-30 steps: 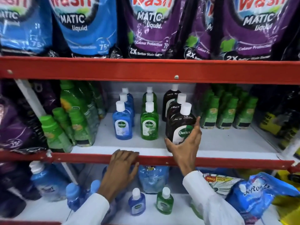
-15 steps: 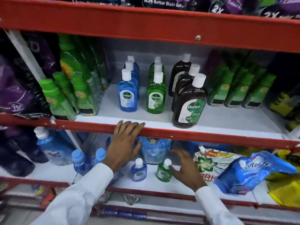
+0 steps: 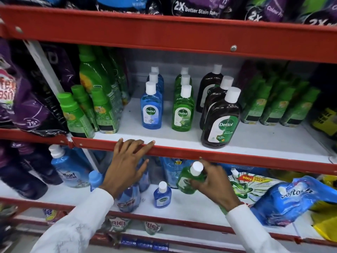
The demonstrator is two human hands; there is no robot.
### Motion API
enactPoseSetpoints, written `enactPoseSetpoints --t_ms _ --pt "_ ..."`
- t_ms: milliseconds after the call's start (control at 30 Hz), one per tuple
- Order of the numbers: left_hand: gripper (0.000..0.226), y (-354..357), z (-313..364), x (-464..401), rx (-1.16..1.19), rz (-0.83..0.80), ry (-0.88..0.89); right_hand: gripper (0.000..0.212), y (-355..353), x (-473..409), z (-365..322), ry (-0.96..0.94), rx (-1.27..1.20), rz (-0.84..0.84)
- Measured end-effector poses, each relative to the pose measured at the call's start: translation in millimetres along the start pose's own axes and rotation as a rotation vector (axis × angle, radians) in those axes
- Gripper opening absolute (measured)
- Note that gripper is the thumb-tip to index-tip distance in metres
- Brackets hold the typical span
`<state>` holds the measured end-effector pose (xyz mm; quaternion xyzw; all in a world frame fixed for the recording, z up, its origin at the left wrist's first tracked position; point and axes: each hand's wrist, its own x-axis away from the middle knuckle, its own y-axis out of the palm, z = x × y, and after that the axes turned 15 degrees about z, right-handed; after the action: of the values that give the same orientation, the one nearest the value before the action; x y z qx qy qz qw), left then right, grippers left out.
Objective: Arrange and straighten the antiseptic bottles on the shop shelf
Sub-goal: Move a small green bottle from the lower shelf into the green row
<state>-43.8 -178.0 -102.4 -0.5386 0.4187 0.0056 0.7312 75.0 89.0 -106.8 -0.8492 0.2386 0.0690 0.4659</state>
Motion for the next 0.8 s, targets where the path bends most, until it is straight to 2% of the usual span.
enactPoseSetpoints --t_ms 167,333,500,633,800 --pt "0.057 -2 -2 -4 0.089 0.005 -0.018 0.05 -77 -23 -77 -0.098 -0.216 0.152" --pt "0.059 0 -1 -2 0.122 0.006 -0.016 0.05 -89 -63 -115 -0.175 -0.153 0.245" --pt "0.062 1 -2 0 0.13 -0.015 -0.02 0.051 -68 -100 -120 -0.109 0.005 0.118" --pt "0.064 -1 -3 -1 0.12 -0.039 -0.023 0.037 -61 -115 -117 -0.08 0.04 0.073" --pt "0.066 -3 -1 -2 0.121 -0.051 -0.033 0.028 -61 -130 -118 -0.052 0.085 -0.06"
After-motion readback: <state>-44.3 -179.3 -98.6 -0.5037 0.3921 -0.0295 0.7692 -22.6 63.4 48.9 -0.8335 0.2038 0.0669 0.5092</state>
